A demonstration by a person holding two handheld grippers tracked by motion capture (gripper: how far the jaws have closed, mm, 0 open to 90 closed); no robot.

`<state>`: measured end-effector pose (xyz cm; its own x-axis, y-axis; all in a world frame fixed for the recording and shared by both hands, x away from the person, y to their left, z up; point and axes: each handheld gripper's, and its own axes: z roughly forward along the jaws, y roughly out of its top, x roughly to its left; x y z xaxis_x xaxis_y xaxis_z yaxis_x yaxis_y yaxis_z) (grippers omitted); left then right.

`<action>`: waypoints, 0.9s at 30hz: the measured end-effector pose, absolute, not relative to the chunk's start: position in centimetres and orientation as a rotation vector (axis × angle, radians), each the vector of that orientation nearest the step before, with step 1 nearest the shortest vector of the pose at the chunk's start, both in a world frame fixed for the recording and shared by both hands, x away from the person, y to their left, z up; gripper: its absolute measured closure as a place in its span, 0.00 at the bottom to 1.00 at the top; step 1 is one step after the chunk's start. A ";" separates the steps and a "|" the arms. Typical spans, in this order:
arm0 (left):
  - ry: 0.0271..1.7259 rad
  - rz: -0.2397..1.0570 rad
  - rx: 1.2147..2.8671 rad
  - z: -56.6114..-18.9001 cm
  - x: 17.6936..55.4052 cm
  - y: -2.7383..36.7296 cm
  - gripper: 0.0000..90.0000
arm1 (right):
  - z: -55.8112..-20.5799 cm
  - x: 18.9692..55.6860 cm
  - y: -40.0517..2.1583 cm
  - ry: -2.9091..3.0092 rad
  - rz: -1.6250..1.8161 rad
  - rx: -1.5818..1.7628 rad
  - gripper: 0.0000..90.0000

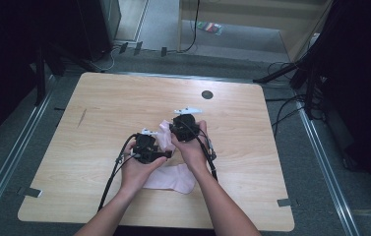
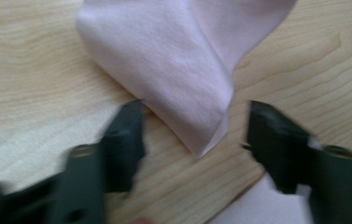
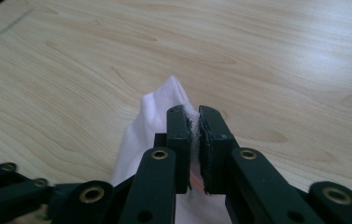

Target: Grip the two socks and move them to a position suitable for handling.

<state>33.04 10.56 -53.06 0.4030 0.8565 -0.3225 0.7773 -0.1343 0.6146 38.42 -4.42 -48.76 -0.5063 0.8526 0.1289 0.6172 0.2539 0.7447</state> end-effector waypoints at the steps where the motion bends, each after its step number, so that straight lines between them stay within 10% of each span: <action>1: 1.391 0.135 1.922 -53.0 33.1 10.8 0.55 | -48.4 38.3 -4.4 2.224 1.126 1.356 0.94; 6: 1.382 0.205 1.870 -51.9 32.9 12.7 0.91 | -47.1 37.7 -4.5 2.206 1.203 1.353 0.94; 11: 1.384 0.443 1.789 -50.5 31.8 15.3 1.00 | -46.3 37.1 -3.7 2.189 1.273 1.328 0.94; 16: 1.340 0.747 1.816 -49.2 30.6 16.0 1.00 | -46.5 36.6 -2.9 2.184 1.393 1.326 0.94; 22: 1.251 0.505 2.006 -51.8 31.6 14.5 0.99 | -48.9 36.7 -3.4 2.199 1.297 1.397 0.94; 27: 1.186 0.329 2.006 -52.6 31.7 14.8 0.58 | -51.2 37.3 -5.5 2.208 1.194 1.473 0.94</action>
